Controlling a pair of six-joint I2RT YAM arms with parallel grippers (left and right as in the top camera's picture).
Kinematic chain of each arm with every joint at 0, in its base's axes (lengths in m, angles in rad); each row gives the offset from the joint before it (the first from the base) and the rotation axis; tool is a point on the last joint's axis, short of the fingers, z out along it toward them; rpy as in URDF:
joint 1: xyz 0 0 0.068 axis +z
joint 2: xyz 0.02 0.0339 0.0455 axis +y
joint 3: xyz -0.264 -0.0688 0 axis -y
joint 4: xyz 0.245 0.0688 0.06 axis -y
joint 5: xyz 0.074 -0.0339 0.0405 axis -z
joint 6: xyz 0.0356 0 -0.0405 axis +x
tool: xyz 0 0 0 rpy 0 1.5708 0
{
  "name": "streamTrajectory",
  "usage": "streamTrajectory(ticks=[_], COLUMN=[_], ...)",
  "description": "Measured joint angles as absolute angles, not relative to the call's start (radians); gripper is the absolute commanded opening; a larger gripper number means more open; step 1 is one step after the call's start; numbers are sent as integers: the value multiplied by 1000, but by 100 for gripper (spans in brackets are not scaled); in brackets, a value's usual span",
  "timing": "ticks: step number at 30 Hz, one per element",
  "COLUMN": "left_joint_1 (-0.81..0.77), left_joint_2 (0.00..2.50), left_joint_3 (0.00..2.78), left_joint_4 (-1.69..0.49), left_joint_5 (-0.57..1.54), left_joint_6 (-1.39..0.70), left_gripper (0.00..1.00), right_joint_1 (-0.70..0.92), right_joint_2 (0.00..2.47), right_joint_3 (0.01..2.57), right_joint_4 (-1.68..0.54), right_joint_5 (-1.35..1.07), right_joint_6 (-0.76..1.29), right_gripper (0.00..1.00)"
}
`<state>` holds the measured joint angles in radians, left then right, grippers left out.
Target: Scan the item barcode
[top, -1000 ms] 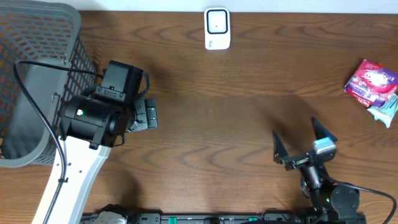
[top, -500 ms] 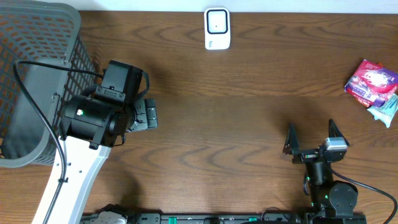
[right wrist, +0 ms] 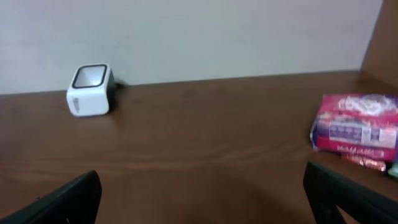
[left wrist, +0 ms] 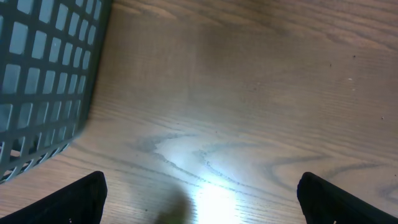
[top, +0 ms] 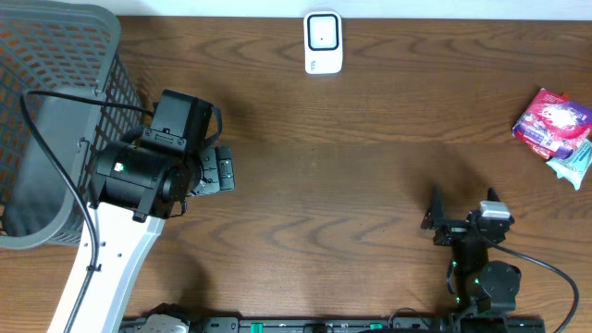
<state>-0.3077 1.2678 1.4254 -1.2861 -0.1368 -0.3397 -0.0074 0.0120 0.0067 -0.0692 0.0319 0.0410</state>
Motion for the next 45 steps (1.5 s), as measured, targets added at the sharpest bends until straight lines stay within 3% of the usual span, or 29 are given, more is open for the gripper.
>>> streamTrajectory(ticks=[18,45], left_joint_1=[-308,-308], left_joint_2=[1268,1268], left_joint_3=[1425,1425], left_joint_4=[-1286,-1286], left_joint_5=[-137,-137], left_joint_6=[-340,-340], left_gripper=[98,98], right_joint_1=[22,38], right_joint_2=[12,12], right_joint_3=[7,7], right_joint_4=[-72,-71], right_joint_5=[3,-4], right_joint_6=[-78,83], right_gripper=[99,99])
